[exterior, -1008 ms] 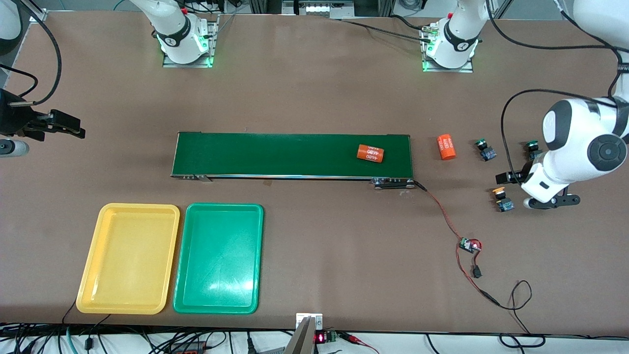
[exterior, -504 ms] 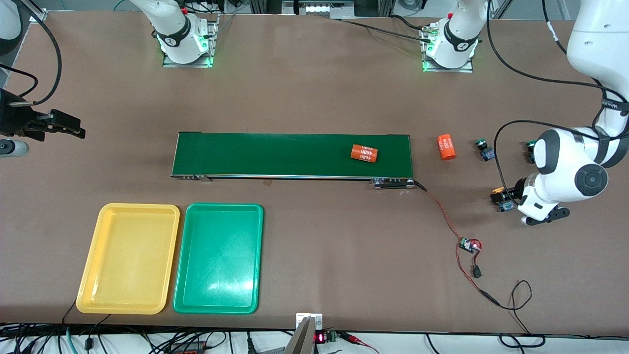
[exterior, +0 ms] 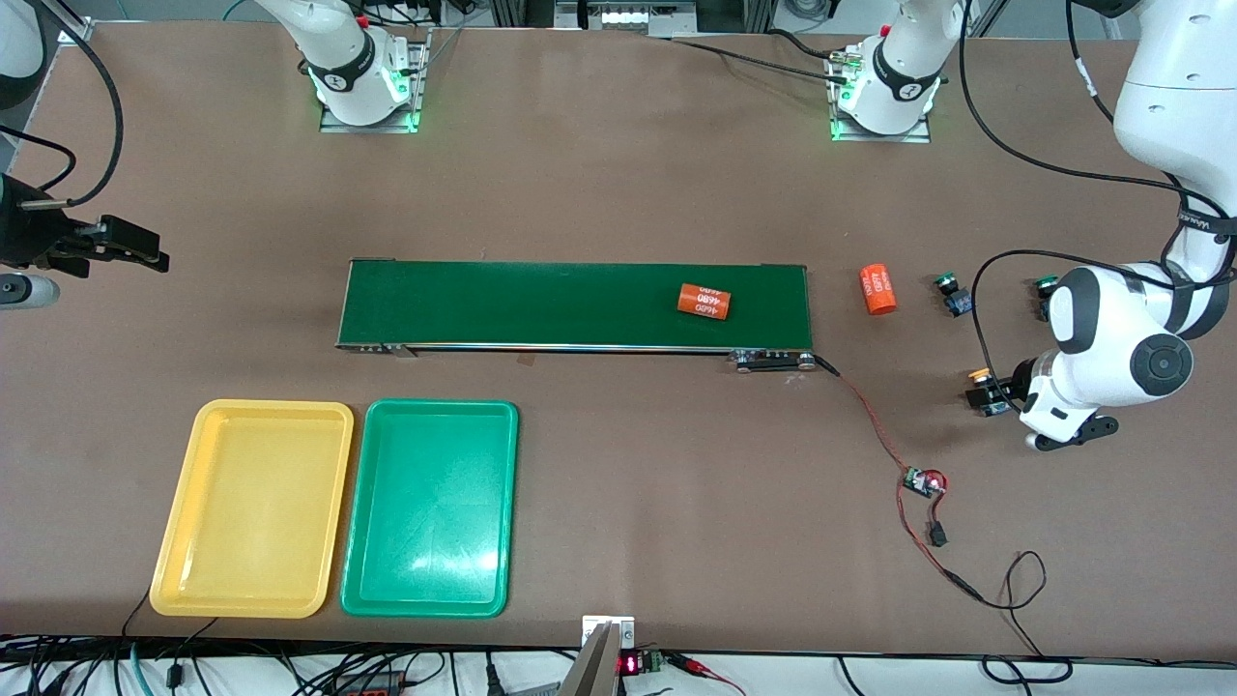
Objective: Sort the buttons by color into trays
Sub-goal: 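Move the left gripper back and grasp a yellow-cap button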
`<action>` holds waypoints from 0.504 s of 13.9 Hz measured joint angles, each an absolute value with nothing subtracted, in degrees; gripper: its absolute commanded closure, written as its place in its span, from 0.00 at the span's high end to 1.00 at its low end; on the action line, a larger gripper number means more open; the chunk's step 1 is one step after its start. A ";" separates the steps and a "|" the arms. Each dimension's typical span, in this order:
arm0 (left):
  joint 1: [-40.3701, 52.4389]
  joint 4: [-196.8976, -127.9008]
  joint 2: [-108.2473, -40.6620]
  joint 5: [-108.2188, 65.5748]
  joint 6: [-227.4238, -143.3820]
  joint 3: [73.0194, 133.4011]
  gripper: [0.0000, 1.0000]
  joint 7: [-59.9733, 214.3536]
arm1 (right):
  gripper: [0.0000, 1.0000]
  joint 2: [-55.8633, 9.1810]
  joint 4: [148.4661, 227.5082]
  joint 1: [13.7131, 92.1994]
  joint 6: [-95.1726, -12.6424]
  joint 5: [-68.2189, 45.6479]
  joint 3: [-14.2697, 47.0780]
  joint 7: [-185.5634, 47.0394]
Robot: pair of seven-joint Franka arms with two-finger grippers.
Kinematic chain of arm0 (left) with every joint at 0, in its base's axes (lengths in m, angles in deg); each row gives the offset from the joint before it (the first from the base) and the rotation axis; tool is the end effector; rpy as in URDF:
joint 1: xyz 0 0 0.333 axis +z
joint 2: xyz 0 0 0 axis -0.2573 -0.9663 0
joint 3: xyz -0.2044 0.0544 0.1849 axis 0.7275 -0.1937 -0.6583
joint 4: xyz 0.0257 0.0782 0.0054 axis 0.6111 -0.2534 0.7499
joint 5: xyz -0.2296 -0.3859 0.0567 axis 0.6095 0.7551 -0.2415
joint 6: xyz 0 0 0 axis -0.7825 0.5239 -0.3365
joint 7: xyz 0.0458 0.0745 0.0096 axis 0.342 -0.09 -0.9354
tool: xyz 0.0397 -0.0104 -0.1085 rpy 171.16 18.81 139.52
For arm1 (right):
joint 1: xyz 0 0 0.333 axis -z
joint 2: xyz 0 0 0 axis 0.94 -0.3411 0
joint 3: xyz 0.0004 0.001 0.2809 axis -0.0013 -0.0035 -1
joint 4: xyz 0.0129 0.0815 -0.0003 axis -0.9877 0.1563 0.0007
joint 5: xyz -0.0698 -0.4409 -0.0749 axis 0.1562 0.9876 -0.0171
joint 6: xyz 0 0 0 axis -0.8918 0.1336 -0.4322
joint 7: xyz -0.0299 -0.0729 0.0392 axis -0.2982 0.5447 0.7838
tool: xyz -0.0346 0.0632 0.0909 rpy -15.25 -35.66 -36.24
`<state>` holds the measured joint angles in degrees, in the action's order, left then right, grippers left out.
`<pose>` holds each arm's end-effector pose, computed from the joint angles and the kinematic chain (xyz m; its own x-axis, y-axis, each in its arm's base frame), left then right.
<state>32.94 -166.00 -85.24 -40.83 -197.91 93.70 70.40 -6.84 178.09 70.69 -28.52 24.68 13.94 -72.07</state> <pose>0.6434 0.1097 0.0998 0.9461 0.2843 -0.1551 0.2770 -0.9585 -0.0673 0.6420 -0.0374 0.5136 0.9922 0.0735 -0.1009 0.0714 -0.9971 -0.0244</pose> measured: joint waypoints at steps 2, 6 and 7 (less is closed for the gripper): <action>32.94 -166.05 -85.67 -40.83 -198.05 93.70 0.69 70.40 | 1.00 -6.84 178.08 70.67 -28.53 24.67 13.88 -72.07; 32.93 -166.27 -86.28 -40.83 -198.19 93.79 0.06 70.42 | 1.00 -6.84 178.01 70.54 -28.56 24.66 13.61 -72.07; 32.92 -166.26 -86.22 -40.83 -198.19 93.82 0.01 70.49 | 1.00 -6.84 178.01 70.54 -28.57 24.66 13.59 -72.07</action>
